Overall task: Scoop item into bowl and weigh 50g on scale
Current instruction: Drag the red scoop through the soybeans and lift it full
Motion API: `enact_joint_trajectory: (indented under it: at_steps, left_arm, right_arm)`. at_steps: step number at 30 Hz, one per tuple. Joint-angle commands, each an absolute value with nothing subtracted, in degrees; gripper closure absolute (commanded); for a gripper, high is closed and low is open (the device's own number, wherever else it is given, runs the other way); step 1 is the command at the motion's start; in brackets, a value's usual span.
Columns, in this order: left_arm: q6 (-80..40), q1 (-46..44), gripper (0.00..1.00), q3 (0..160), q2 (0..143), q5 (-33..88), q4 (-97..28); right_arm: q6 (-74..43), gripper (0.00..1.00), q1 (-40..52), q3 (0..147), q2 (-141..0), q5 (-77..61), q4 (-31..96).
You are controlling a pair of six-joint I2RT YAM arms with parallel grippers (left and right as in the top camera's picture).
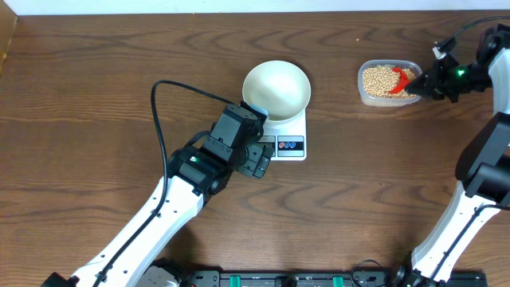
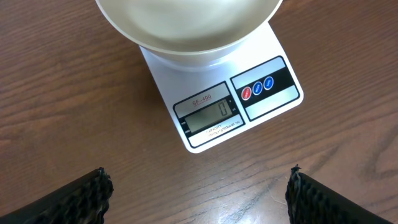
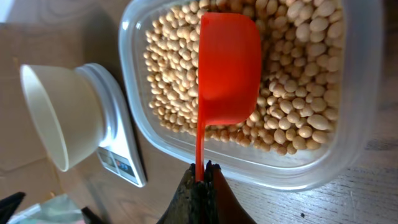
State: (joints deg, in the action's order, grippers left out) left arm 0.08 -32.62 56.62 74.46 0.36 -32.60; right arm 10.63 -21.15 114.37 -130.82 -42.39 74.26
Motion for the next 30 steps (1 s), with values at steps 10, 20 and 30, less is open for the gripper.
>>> enact_joint_trajectory:
  at_steps: [10, 20, 30]
  left_arm:
    - [0.8, -32.4, 0.08, 56.5, 74.0, 0.9, -32.5]
    - [0.8, -32.4, 0.08, 56.5, 74.0, 0.9, -32.5]
    - [0.8, -32.4, 0.08, 56.5, 74.0, 0.9, -32.5]
  right_arm:
    - [11.6, 0.99, -20.0, 114.1, -133.4, -44.3, 73.8]
    - [11.6, 0.99, -16.1, 110.7, -135.2, -40.0, 72.7]
    - [15.1, 0.99, -18.0, 107.0, -135.2, -51.5, 70.1]
